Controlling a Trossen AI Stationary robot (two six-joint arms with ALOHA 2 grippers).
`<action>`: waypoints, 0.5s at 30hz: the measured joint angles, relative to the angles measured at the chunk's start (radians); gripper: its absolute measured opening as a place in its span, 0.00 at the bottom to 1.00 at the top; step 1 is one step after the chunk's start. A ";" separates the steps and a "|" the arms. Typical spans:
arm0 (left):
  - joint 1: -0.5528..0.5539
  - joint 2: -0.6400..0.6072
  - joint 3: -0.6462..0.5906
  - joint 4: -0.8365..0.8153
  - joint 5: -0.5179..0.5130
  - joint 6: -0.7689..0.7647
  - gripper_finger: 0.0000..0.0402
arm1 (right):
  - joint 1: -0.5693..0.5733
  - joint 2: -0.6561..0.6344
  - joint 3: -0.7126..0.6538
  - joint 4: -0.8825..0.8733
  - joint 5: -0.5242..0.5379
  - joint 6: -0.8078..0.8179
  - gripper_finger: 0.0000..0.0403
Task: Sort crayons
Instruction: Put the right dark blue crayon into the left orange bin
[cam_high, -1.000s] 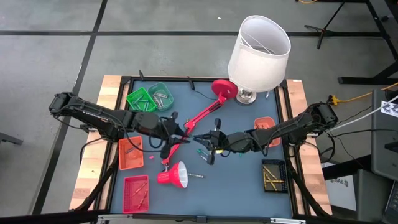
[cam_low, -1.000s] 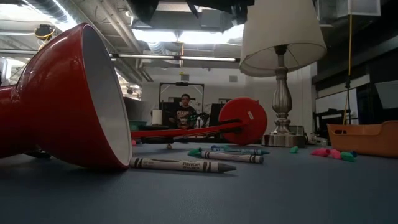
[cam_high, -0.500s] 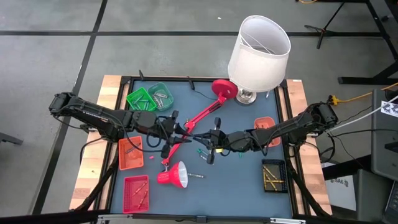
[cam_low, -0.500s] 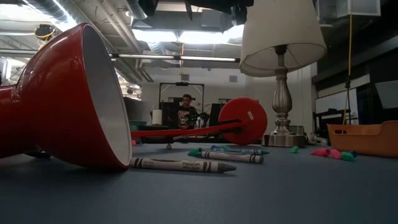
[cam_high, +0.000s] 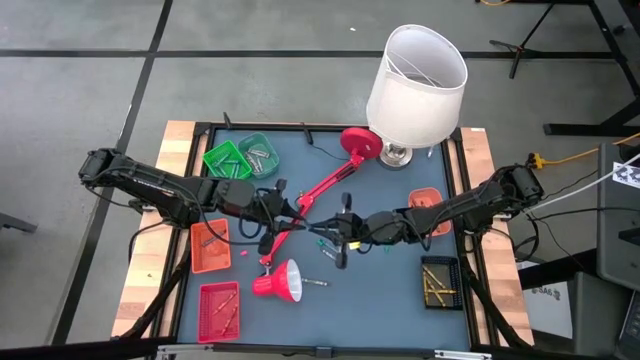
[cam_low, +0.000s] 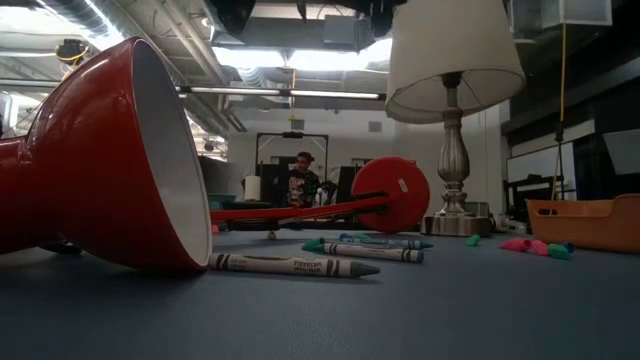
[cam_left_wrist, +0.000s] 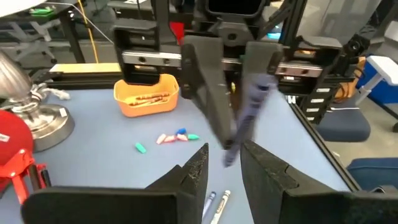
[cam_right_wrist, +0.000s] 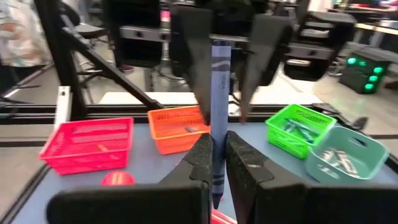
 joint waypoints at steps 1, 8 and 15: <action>0.000 0.000 0.000 0.002 -0.006 0.000 0.19 | 0.000 0.000 0.000 0.000 -0.009 0.000 0.07; -0.001 0.000 0.000 0.043 0.036 0.004 0.19 | 0.000 0.000 0.000 0.001 -0.005 0.000 0.07; -0.001 0.000 0.000 0.097 0.038 0.008 0.19 | 0.000 0.000 0.000 0.002 -0.004 0.000 0.07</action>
